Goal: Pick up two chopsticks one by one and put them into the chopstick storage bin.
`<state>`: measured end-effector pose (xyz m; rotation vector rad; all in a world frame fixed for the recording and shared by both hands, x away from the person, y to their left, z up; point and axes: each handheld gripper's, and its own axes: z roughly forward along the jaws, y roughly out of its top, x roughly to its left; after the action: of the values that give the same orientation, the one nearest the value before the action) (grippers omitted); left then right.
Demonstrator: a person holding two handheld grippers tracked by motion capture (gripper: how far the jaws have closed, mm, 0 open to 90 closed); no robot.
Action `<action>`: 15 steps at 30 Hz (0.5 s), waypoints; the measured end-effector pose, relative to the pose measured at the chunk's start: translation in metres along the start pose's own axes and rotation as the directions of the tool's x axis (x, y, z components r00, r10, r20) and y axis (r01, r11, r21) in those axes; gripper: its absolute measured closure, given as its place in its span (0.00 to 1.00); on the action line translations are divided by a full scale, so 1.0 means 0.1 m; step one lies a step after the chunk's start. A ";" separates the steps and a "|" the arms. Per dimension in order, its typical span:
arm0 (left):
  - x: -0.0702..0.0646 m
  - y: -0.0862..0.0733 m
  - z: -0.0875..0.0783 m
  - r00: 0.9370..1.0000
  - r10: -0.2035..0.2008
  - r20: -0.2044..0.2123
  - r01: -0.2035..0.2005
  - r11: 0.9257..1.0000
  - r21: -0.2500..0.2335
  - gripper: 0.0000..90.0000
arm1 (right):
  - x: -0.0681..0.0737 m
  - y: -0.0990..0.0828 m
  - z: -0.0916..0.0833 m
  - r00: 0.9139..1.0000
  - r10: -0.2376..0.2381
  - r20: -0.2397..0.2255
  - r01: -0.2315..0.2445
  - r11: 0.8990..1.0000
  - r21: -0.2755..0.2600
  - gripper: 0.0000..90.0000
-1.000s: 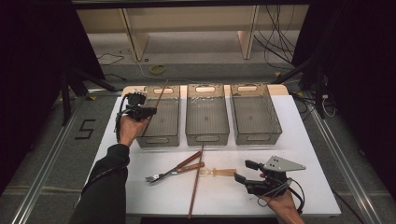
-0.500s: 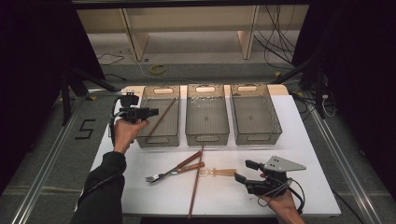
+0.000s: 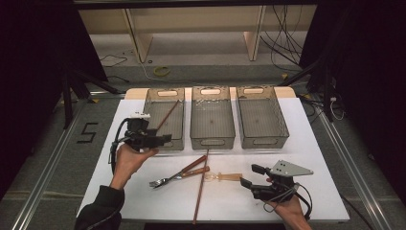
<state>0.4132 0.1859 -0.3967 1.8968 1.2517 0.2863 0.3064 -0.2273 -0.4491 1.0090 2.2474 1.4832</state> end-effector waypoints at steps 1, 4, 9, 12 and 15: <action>-0.01 -0.03 0.00 1.000 0.001 0.005 -0.001 1.000 -0.001 0.31 | 0.00 0.00 0.00 1.000 0.000 0.000 0.000 1.000 0.000 0.37; -0.11 -0.11 0.01 1.000 0.017 0.016 -0.017 1.000 0.021 0.30 | 0.00 0.00 0.00 1.000 0.000 0.001 0.000 1.000 -0.002 0.37; -0.31 -0.21 0.07 0.997 0.062 0.040 -0.064 0.996 0.061 0.28 | 0.00 0.00 0.00 1.000 0.000 0.003 0.000 1.000 0.000 0.37; -0.45 -0.29 0.13 0.995 0.084 0.058 -0.089 0.992 0.089 0.26 | -0.01 0.00 0.00 1.000 0.005 0.005 -0.005 1.000 0.002 0.37; -0.55 -0.37 0.20 0.992 0.099 0.075 -0.107 0.987 0.116 0.26 | -0.01 0.00 0.00 1.000 0.002 0.006 -0.002 1.000 0.000 0.37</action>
<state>0.3741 0.1351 -0.4231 2.0603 1.1496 0.2018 0.3067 -0.2281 -0.4491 1.0143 2.2430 1.4793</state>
